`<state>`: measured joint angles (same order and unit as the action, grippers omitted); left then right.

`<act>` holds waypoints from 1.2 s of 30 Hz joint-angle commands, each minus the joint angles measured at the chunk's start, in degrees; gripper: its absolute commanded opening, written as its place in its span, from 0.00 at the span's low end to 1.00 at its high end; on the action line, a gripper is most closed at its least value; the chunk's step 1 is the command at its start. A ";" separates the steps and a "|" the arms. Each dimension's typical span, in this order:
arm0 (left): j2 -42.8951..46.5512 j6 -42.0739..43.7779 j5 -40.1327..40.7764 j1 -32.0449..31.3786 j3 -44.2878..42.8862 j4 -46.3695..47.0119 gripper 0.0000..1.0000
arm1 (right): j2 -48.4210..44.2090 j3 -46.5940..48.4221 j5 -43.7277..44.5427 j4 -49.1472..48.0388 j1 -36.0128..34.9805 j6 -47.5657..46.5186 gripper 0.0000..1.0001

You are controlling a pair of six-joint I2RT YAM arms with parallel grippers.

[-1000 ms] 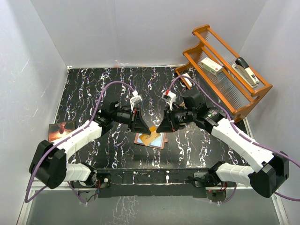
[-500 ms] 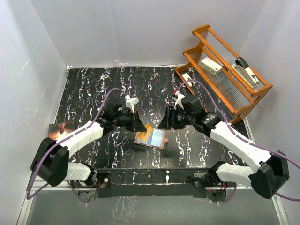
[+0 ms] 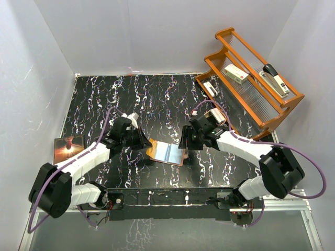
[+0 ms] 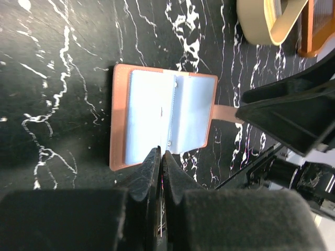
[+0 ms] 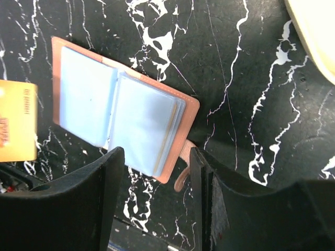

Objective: Put the credit cards into the card holder
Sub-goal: Insert the credit card into the card holder.

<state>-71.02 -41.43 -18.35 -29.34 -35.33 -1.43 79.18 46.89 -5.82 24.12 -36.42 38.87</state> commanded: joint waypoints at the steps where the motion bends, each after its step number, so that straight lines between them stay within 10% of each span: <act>1: 5.27 -1.92 2.45 1.92 1.89 -1.56 0.00 | 2.89 -0.76 1.91 -7.64 -1.18 -0.33 0.49; 36: 2.72 -8.43 -2.57 2.22 10.62 18.88 0.00 | 15.82 2.88 5.72 -12.31 -8.96 -13.47 0.17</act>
<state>-68.10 -49.78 -19.62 -27.42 -23.24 13.74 93.56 48.58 -3.99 10.07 -45.06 28.67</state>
